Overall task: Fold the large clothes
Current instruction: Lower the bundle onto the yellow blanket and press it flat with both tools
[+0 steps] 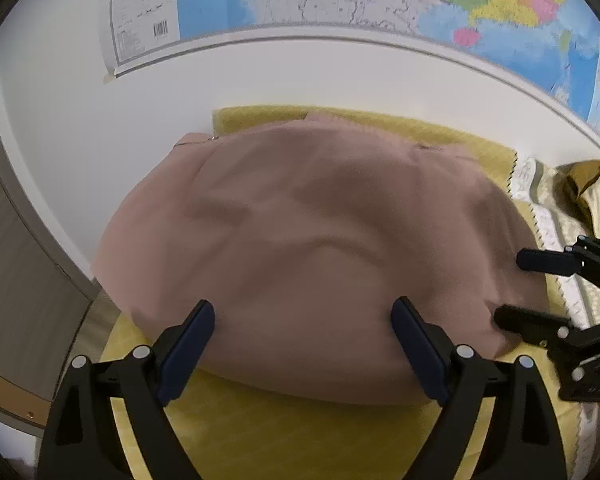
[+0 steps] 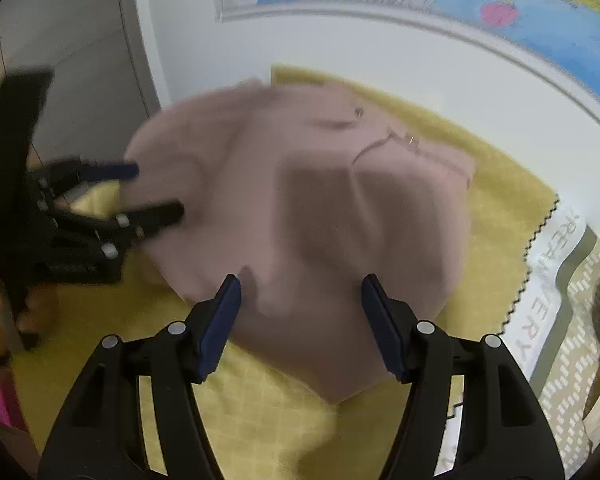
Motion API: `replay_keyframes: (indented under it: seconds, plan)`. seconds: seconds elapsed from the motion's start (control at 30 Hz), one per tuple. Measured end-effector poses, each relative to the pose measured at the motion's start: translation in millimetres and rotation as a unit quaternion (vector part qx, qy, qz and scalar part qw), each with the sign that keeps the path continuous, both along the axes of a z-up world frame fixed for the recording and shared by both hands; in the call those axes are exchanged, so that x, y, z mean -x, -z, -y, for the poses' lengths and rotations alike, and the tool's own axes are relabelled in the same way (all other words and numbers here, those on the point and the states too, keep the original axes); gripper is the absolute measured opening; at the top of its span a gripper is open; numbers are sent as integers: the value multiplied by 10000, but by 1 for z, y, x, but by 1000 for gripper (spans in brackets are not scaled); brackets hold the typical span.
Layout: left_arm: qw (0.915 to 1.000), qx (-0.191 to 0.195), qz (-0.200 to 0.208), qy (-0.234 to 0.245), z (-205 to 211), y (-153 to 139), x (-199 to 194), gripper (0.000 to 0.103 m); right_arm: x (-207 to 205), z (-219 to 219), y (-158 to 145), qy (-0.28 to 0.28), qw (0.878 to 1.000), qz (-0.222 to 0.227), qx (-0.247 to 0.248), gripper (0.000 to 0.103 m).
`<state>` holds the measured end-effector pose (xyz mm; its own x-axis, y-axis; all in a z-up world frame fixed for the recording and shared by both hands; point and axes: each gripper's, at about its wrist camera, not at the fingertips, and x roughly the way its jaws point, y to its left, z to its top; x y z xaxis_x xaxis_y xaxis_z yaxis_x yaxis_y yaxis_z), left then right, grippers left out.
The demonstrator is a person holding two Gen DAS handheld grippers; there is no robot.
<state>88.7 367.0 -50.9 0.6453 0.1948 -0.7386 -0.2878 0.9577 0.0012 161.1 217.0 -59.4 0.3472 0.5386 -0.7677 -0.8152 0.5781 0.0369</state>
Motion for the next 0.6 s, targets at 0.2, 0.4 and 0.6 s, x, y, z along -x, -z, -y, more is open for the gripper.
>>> replay_keyframes:
  seconds: [0.2, 0.4, 0.6]
  plan:
    - [9996, 69, 275, -22, -21, -18, 10, 87, -2, 8, -24, -46, 9994, -179, -303, 63]
    - [9983, 40, 335, -465, -64, -30, -1, 80, -22, -10, -56, 38, 9973, -20, -728, 60]
    - [9984, 471, 17, -314, -76, -19, -42, 79, -63, -45, -30, 466, 9980, -267, -321, 53]
